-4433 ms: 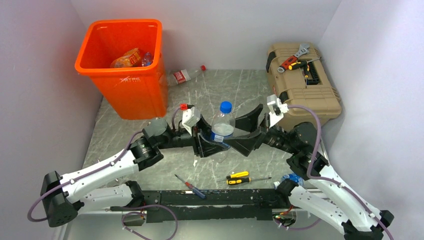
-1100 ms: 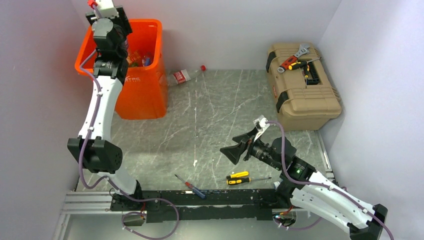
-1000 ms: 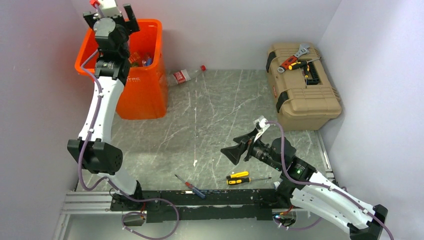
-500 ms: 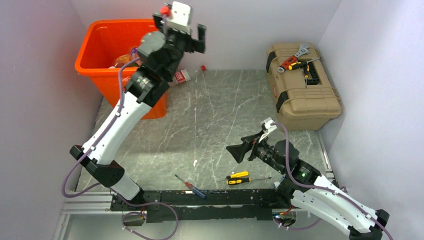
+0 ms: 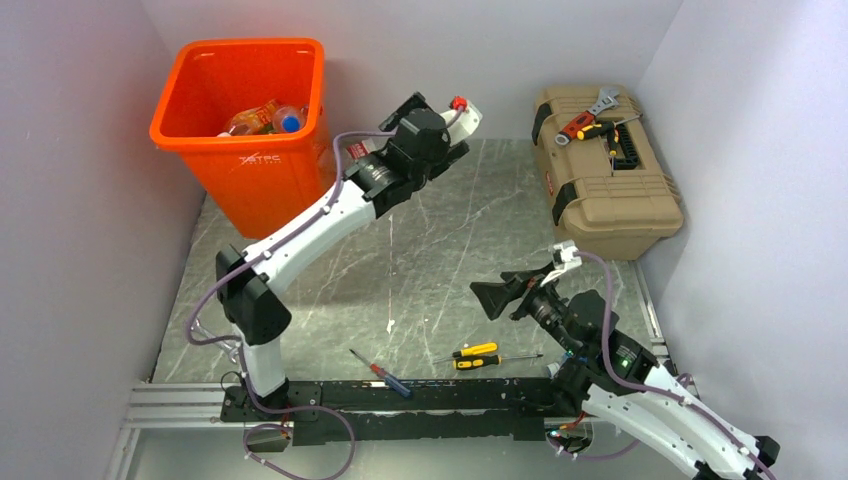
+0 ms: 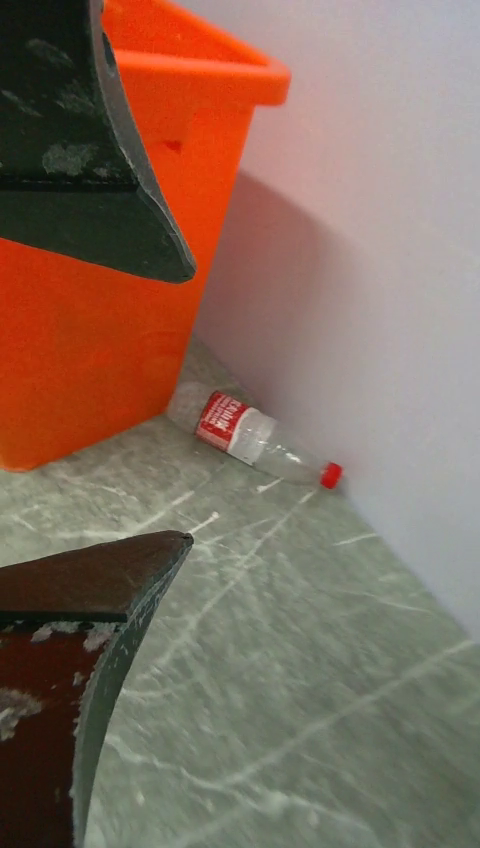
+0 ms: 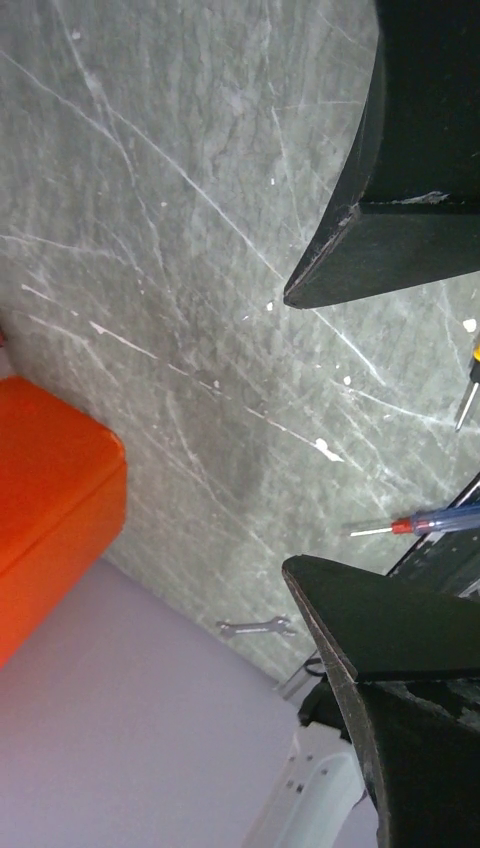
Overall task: Put the plastic bottles in the bin
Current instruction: Place the plastic bottle in the trash bin, then pick up the plastic bottle at the center of the board.
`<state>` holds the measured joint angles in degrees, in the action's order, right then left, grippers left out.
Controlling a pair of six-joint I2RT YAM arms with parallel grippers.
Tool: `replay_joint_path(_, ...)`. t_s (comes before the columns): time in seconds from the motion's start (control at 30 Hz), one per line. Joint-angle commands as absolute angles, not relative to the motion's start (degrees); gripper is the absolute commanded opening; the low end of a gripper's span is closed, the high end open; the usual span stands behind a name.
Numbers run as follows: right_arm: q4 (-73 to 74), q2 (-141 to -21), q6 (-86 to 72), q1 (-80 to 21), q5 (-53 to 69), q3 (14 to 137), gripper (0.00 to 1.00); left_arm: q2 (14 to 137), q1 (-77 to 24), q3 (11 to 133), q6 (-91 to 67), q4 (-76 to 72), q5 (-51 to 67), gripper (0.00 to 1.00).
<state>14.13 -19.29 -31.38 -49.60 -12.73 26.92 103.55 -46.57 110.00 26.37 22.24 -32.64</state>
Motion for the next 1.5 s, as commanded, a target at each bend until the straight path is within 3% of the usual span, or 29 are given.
replay_joint_path(0.0, 14.1, -16.1, -33.1, -49.7, -15.6, 26.2, 0.99, 107.8, -44.4, 110.8, 32.2, 24.7, -34.1, 0.99)
replay_joint_path(0.3, 17.3, -12.9, -35.0, -49.8, -12.6, 23.4, 0.97, 126.6, -35.5, 120.9, 36.8, 30.3, -26.0, 0.99)
replay_joint_path(0.6, 16.3, -16.3, -34.5, -49.7, -10.5, 22.1, 0.97, 142.6, -31.1, 133.7, 44.8, 30.6, -25.4, 0.99)
replay_joint_path(0.9, 15.0, -20.6, -35.7, -49.7, -10.8, 20.0, 0.97, 149.9, -28.2, 132.9, 53.5, 14.7, -27.0, 1.00)
replay_joint_path(1.13, 13.6, -21.3, -37.3, -49.7, -11.7, 18.2, 0.98, 157.6, -25.9, 139.9, 52.6, 11.5, -28.9, 1.00)
replay_joint_path(1.47, 11.7, -23.6, -38.5, -49.7, -12.1, 18.0, 0.97, 160.6, -23.7, 139.5, 55.6, 8.7, -28.6, 0.97)
